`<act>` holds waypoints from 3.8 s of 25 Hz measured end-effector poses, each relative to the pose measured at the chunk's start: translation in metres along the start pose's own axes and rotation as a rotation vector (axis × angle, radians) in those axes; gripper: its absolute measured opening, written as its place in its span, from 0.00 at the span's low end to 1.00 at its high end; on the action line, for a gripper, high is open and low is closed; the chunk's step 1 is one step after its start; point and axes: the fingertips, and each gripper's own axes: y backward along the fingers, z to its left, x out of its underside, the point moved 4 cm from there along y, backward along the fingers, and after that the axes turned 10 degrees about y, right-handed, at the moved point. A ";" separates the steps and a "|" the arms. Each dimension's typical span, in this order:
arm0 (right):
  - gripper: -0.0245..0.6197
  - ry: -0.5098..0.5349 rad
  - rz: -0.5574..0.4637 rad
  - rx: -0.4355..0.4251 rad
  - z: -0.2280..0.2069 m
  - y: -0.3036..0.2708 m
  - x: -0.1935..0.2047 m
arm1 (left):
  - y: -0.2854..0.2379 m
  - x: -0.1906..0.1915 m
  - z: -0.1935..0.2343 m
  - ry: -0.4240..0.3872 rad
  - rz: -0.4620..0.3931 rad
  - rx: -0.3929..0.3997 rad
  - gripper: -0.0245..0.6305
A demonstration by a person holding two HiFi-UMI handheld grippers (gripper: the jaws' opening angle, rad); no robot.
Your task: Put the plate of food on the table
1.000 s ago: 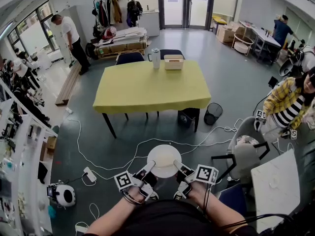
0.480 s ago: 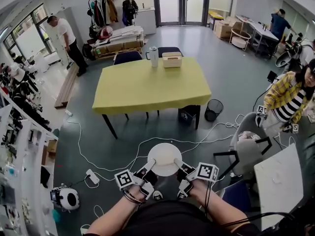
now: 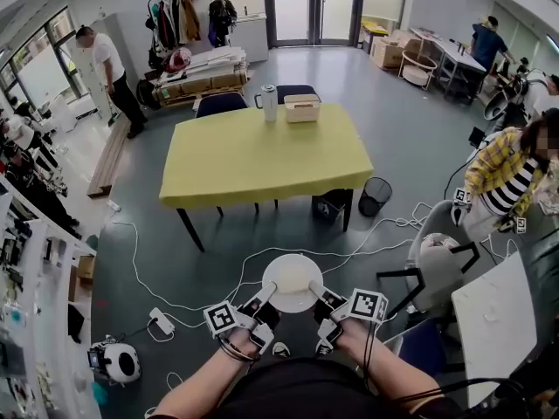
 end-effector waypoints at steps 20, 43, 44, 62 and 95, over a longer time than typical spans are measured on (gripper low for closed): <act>0.08 0.021 -0.043 0.026 0.009 -0.042 -0.002 | -0.001 -0.046 0.000 0.021 0.036 0.019 0.12; 0.08 0.023 0.023 0.012 -0.043 -0.080 -0.131 | -0.131 -0.084 0.004 -0.003 -0.044 0.017 0.12; 0.08 0.023 0.026 0.011 -0.045 -0.082 -0.138 | -0.138 -0.086 0.004 -0.005 -0.048 0.016 0.12; 0.08 0.038 0.117 -0.009 -0.101 -0.125 -0.252 | -0.253 -0.122 0.017 -0.001 -0.161 0.012 0.12; 0.08 0.046 0.102 0.024 -0.140 -0.294 -0.401 | -0.401 -0.302 0.006 0.009 -0.130 0.013 0.12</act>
